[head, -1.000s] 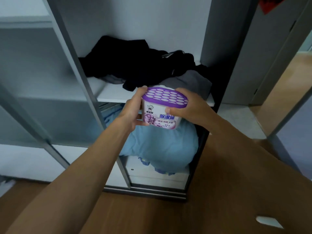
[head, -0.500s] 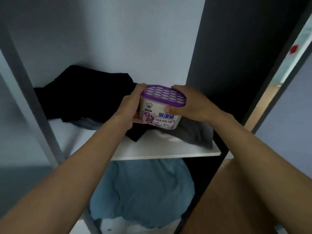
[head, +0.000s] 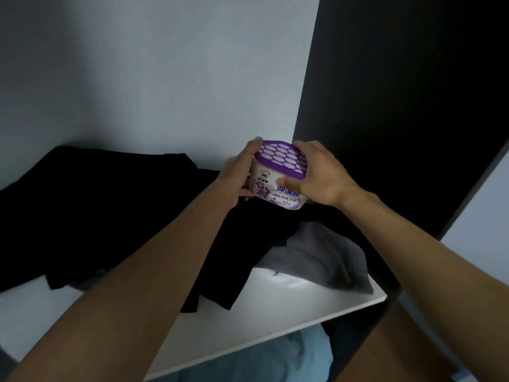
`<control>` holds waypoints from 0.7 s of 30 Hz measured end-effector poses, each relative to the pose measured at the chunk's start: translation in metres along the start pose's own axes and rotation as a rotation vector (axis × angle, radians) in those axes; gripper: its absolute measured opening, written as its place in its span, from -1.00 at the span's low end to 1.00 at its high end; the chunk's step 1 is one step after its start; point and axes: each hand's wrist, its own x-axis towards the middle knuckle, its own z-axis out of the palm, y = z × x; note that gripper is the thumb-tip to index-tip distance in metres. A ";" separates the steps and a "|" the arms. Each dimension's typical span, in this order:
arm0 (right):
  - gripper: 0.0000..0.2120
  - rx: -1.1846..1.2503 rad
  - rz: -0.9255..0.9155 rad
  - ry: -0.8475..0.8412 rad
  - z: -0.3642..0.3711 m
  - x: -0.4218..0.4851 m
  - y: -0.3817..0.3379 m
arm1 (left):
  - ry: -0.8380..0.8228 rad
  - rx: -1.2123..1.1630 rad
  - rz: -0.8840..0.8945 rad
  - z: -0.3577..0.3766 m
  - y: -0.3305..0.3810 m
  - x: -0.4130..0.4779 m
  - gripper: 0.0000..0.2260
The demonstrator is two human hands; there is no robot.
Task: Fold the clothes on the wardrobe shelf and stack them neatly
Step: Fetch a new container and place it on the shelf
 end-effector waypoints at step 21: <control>-0.19 -0.256 0.085 0.057 0.085 0.165 0.108 | -0.184 1.123 -0.004 0.022 -0.075 0.192 -0.64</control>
